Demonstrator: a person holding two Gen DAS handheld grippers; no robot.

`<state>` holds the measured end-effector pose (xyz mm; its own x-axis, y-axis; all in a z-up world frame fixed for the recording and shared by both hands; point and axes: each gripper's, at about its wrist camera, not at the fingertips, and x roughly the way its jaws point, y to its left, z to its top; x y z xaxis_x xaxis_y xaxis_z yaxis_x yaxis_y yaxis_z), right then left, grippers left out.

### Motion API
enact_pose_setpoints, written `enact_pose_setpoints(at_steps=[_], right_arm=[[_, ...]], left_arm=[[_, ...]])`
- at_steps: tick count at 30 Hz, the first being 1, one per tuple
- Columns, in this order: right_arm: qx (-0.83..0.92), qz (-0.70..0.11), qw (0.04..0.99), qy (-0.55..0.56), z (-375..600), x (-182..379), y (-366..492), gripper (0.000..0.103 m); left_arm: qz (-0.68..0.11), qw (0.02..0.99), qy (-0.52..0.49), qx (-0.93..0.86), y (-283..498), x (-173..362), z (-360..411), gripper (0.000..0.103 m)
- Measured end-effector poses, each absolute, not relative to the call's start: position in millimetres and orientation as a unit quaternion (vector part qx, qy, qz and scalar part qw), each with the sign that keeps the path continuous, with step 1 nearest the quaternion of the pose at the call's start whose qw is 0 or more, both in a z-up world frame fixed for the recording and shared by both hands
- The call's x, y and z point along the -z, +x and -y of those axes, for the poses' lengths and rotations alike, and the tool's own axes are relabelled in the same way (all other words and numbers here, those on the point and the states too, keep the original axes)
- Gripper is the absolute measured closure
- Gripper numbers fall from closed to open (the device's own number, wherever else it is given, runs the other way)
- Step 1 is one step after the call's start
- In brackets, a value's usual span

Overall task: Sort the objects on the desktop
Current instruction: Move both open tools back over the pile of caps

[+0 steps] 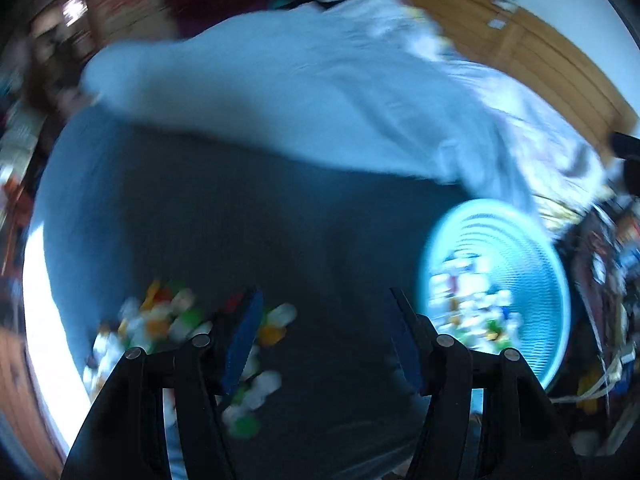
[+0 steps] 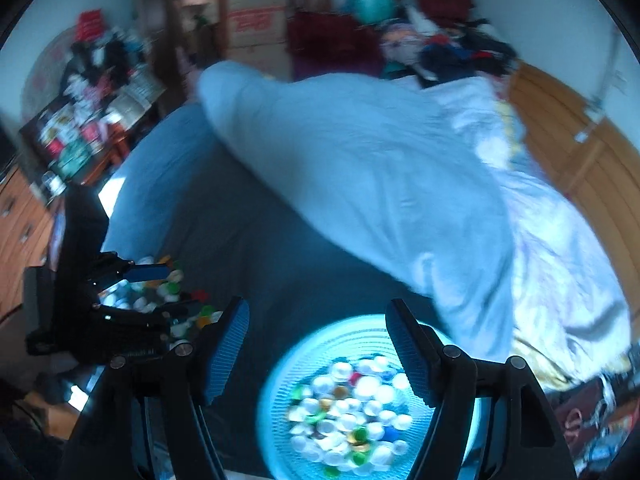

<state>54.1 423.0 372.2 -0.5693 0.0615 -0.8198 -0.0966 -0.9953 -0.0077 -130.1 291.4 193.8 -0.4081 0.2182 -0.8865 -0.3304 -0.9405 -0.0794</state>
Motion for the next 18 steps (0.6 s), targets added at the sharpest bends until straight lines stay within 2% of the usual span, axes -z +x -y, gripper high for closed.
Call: enact_pose_setpoints(at_steps=[7, 10, 14, 18], right_arm=[[-0.86, 0.017, -0.054, -0.507, -333, -326, 3, 0.026], [-0.842, 0.024, -0.086, -0.531, -298, -299, -9, 0.025], [-0.824, 0.031, -0.118, -0.553, -255, -267, -18, 0.025], [-0.814, 0.039, -0.174, -0.554, -207, -222, -38, 0.025]], left_arm=[[0.055, -0.053, -0.57, -0.818, -103, -99, -67, 0.047], [0.095, -0.114, -0.567, -0.81, -92, -72, 12, 0.047], [0.103, -0.131, -0.562, -0.81, -94, -44, 74, 0.047], [0.088, -0.096, -0.558, -0.82, -97, -28, 94, 0.047]])
